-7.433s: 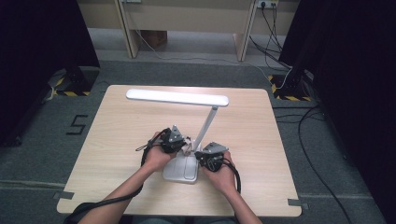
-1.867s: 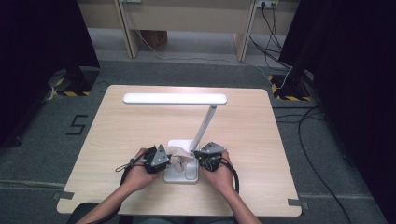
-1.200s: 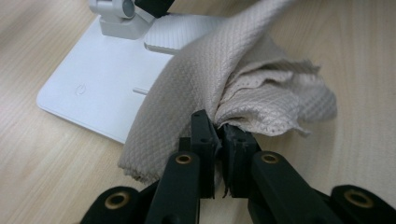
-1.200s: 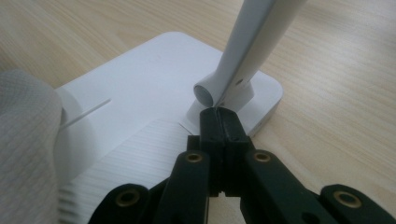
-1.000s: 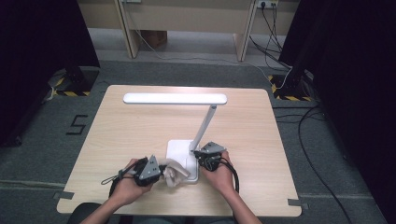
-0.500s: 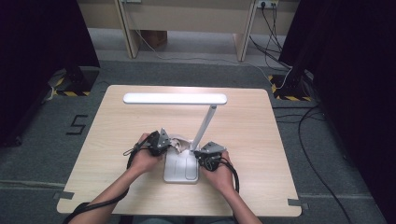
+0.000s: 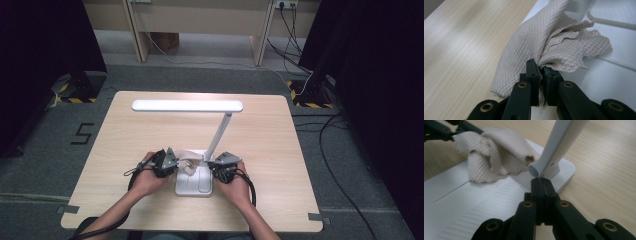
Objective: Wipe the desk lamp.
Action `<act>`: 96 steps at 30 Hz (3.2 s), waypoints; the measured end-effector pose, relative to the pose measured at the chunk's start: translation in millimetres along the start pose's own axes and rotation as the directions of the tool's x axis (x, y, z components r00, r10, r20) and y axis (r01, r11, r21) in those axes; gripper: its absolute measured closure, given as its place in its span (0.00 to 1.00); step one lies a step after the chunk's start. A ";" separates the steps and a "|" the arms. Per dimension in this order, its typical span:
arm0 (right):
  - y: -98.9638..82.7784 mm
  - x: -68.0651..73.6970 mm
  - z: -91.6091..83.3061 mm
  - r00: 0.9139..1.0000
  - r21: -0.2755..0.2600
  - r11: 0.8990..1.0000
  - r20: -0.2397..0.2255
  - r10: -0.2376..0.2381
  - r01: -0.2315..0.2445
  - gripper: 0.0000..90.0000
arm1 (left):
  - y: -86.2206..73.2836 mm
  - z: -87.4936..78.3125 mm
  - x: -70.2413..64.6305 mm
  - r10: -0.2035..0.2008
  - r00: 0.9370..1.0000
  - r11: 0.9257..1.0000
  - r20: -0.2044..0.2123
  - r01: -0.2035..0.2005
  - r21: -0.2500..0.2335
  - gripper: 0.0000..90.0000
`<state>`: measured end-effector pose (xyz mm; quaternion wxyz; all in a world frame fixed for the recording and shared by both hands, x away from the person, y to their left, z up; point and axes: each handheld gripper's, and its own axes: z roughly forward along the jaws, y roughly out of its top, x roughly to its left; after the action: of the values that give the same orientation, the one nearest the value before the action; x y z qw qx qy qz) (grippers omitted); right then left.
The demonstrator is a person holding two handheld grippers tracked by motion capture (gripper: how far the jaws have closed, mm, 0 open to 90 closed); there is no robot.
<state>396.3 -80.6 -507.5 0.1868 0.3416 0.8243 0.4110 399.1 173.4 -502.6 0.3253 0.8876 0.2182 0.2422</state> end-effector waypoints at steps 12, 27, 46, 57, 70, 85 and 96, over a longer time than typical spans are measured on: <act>-0.2 0.4 0.1 1.000 -0.003 1.000 0.003 0.005 -0.005 1.00 | -17.3 -40.2 -43.6 0.016 0.996 1.000 0.086 -0.018 0.021 0.93; 0.8 1.1 0.5 1.000 0.003 1.000 0.007 0.005 -0.005 1.00 | -22.0 -72.6 -57.3 0.004 0.988 0.999 0.153 0.002 -0.036 0.93; -0.7 2.3 -0.5 1.000 -0.001 1.000 0.011 0.007 -0.007 1.00 | -1.0 -5.3 -3.3 -0.092 0.996 0.996 0.003 0.092 0.000 0.93; 0.6 2.2 -0.6 1.000 0.008 1.000 0.011 0.002 -0.002 1.00 | -25.0 -47.0 -5.8 -0.084 0.995 0.996 -0.055 0.084 -0.008 0.93; -0.3 -12.1 -10.4 0.997 0.008 0.999 0.055 0.047 -0.047 0.76 | -62.0 -60.0 34.1 -0.196 0.948 0.979 -0.252 0.205 0.010 0.92; -19.9 -39.8 -43.8 0.986 0.002 0.993 0.124 0.113 -0.114 0.75 | -81.5 -57.4 45.6 -0.203 0.934 0.973 -0.293 0.225 0.044 0.88; -25.9 -43.1 -44.7 0.982 0.011 0.991 0.133 0.133 -0.135 0.74 | -75.2 -49.6 42.2 -0.214 0.953 0.975 -0.213 0.221 0.009 0.84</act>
<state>389.3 -147.2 -500.7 0.2094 0.4246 0.7894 0.3908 386.6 271.9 -508.6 0.3102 0.8328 0.3517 0.2941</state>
